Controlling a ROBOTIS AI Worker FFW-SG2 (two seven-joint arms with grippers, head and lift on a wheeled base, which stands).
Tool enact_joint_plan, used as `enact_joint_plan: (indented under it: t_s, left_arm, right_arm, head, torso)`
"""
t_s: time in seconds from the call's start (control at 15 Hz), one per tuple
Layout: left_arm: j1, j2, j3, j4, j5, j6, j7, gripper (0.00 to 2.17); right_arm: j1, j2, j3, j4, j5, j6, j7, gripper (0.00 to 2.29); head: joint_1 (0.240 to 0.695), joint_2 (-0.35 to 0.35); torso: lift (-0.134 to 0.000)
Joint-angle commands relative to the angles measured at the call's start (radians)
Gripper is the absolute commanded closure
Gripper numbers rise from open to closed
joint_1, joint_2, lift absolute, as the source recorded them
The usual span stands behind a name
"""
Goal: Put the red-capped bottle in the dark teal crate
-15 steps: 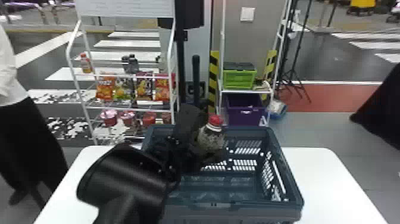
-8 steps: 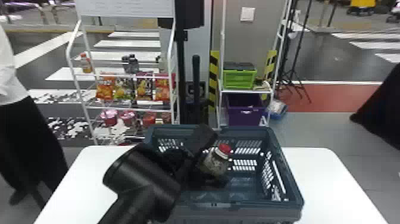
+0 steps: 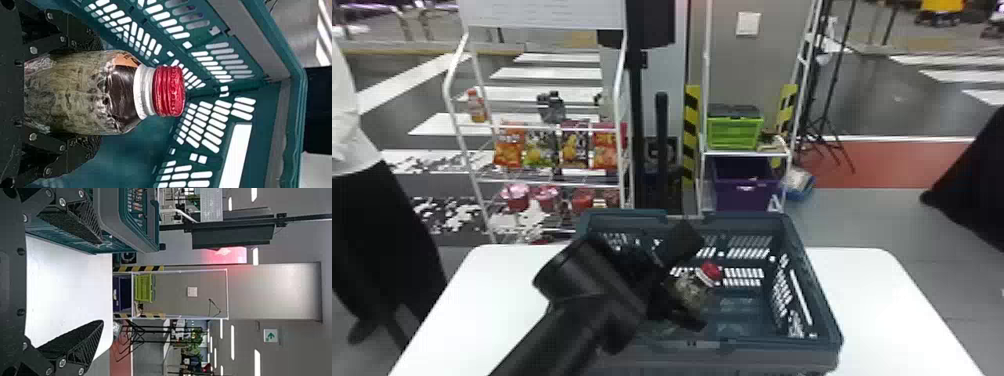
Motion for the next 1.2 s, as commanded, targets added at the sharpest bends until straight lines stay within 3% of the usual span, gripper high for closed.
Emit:
enact_joint_plan:
  t_s: [0.0, 0.2, 0.33, 0.8, 1.13]
  left_arm:
    - [-0.035, -0.056, 0.051, 0.088, -0.088, -0.029, -0.062, 2.15]
    - [-0.053, -0.057, 0.117, 0.14, -0.191, -0.094, -0.152, 2.15]
    - [-0.067, -0.057, 0.123, 0.187, -0.219, -0.137, -0.181, 2.15]
    - [-0.092, -0.057, 0.12, 0.287, -0.32, -0.192, -0.181, 2.15]
    - [-0.089, -0.057, 0.108, 0.287, -0.324, -0.192, -0.18, 2.14]
  right_arm:
    - [0.0, 0.006, 0.001, 0.006, 0.001, -0.004, 0.005, 0.17]
    - [0.0, 0.007, 0.001, 0.008, 0.003, -0.007, 0.007, 0.17]
    - [0.0, 0.007, 0.001, 0.006, 0.003, -0.007, 0.007, 0.17]
    - [0.003, 0.007, 0.006, -0.001, 0.01, -0.004, 0.007, 0.17]
    - [0.006, 0.007, 0.006, -0.006, 0.01, -0.004, 0.007, 0.17]
  head:
    - [0.499, 0.0]
    - [0.499, 0.0]
    - [0.499, 0.0]
    - [0.499, 0.0]
    - [0.499, 0.0]
  torso:
    - [0.0]
    - [0.0]
    - [0.0]
    - [0.0]
    - [0.0]
